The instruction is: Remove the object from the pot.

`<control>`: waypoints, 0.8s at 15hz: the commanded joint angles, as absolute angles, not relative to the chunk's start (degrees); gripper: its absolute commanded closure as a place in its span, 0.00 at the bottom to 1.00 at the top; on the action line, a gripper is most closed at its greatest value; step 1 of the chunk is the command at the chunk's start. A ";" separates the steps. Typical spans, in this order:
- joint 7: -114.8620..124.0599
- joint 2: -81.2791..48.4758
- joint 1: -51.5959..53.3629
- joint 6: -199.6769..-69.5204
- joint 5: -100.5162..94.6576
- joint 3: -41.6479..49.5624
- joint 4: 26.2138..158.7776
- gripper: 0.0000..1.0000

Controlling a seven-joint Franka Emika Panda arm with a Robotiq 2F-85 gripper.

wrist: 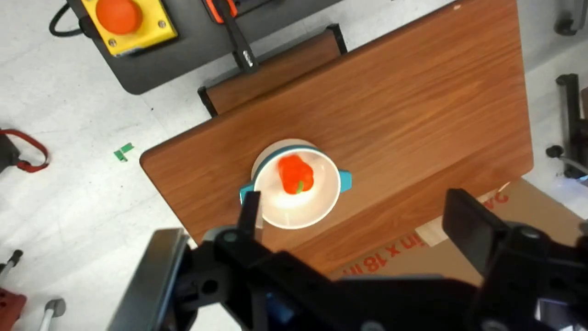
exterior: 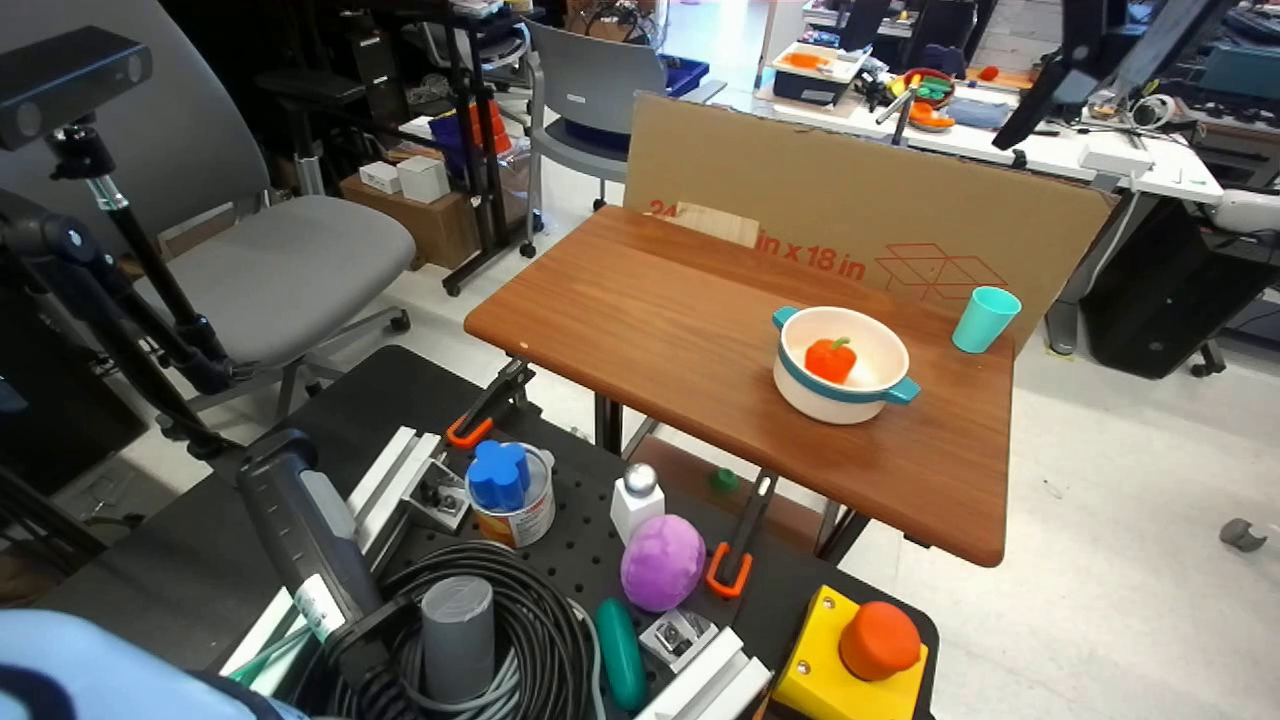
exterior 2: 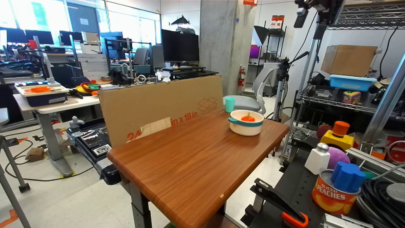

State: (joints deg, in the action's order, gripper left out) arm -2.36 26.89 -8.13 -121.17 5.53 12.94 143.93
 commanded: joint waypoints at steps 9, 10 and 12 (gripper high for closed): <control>6.30 -0.86 -8.67 -134.90 0.49 8.92 127.97 0.00; 6.88 -2.52 -8.68 -134.60 -1.31 9.10 127.35 0.00; 8.05 -5.11 -8.56 -134.19 -4.78 9.46 126.41 0.00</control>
